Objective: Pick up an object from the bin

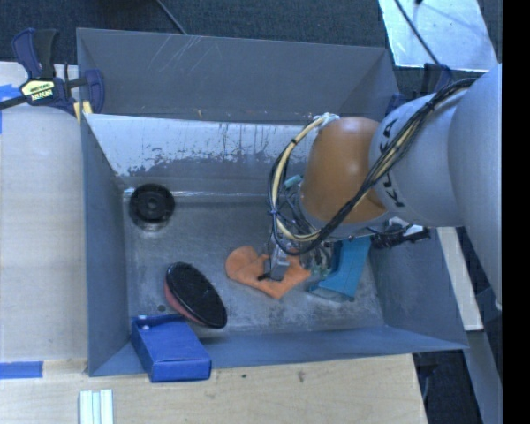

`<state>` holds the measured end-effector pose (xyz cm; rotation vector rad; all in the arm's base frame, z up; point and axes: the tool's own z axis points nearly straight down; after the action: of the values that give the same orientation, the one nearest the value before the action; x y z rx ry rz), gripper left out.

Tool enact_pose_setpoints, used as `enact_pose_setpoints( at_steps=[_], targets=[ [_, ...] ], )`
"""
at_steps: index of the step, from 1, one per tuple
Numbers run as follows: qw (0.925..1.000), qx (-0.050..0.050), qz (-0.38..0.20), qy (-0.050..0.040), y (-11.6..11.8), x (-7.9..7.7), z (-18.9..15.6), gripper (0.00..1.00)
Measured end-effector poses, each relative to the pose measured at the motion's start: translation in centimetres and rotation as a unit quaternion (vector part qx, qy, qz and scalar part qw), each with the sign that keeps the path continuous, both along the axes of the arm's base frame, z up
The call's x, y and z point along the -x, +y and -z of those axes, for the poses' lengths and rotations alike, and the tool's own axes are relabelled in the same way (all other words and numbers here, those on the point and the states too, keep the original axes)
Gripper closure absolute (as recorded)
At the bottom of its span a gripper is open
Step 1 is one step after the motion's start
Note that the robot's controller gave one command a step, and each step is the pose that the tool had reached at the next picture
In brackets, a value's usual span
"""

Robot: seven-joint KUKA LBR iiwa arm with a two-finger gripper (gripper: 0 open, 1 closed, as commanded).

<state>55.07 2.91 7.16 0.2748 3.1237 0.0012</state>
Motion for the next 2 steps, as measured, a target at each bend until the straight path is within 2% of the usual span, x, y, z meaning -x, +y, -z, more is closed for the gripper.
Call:
enact_pose_setpoints(
  at_steps=[1, 2],
  targets=[
    [1.0, 0.0, 0.0, 0.0, 0.0, 0.0, 0.0, 1.0],
    [0.9999, 0.0, -0.013, -0.0017, -0.8, 3.5, 0.0, 1.0]
  ],
)
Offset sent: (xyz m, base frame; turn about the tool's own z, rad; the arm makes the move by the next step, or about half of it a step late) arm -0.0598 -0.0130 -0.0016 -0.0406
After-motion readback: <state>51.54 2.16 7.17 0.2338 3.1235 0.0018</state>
